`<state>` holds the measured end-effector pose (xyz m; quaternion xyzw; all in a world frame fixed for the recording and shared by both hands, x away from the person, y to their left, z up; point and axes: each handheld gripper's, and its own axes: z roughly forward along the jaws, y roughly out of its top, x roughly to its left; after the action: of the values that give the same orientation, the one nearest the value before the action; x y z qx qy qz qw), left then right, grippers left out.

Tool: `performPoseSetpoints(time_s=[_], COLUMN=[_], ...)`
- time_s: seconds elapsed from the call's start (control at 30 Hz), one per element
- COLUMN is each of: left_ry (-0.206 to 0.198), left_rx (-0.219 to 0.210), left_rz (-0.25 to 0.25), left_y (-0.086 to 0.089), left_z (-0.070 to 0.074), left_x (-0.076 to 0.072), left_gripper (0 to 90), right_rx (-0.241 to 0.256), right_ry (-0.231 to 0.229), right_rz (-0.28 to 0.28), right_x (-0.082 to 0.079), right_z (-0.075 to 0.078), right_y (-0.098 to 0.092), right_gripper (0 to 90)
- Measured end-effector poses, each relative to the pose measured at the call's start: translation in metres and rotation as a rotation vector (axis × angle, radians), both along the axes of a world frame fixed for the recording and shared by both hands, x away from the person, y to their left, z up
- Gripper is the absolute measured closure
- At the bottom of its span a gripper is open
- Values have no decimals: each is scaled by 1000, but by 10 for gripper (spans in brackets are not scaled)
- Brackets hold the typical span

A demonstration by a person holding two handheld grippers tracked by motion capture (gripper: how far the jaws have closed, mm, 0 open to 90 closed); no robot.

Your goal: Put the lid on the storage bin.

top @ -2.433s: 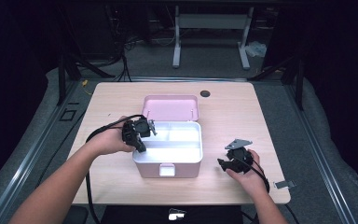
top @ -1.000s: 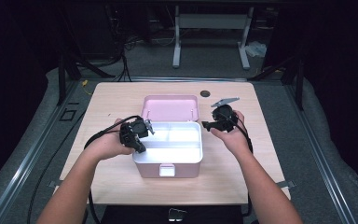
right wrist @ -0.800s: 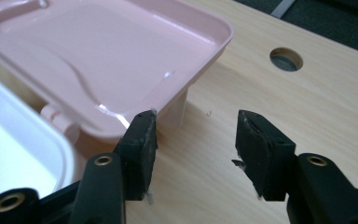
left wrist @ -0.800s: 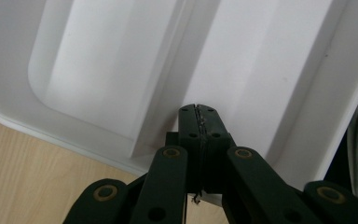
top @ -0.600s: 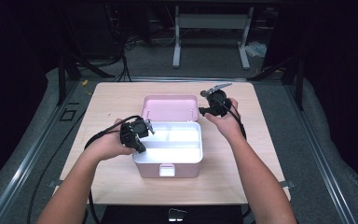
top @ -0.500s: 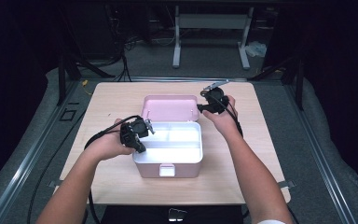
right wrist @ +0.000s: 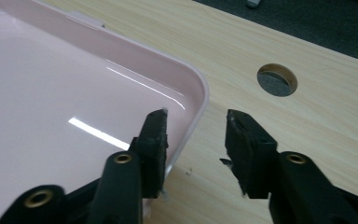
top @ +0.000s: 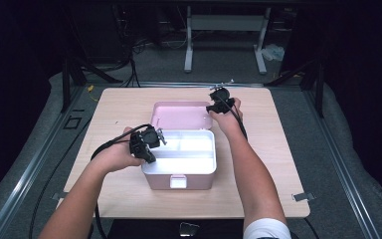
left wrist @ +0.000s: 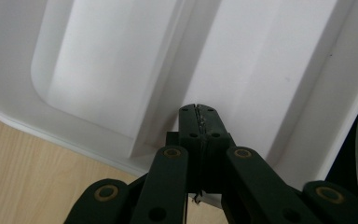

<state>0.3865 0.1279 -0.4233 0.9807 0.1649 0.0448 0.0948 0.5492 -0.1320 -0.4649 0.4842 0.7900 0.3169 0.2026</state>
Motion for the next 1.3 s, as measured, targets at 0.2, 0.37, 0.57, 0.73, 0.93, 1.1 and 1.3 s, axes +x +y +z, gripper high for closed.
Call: performPoseSetpoints(time_s=[0.2,0.37,0.57,0.73,0.93,1.1,1.3], left_ry=[-5,-11,-17,-26,-13,-13,-33], left_rx=[7,12,15,20,11,7,20], left_rz=[-9,-4,-7,-11,-8,-9,-16], left_y=[-1,-1,-2,-3,-1,-1,-3], left_z=[0,0,0,0,0,0,0], left_x=[-1,-2,-2,-4,-2,-2,-5], left_gripper=[896,897,897,897,897,897,897], right_rx=[-30,-21,0,-10,-8,-23,-36], right_ry=[9,43,63,68,66,57,19], right_rz=[-5,-46,-69,-79,-98,-80,-56], right_x=[10,16,21,24,23,23,21], right_z=[-4,-9,-6,-5,-1,7,22], right_y=[12,14,14,15,17,17,16], right_gripper=[674,703,747,785,803,808,815])
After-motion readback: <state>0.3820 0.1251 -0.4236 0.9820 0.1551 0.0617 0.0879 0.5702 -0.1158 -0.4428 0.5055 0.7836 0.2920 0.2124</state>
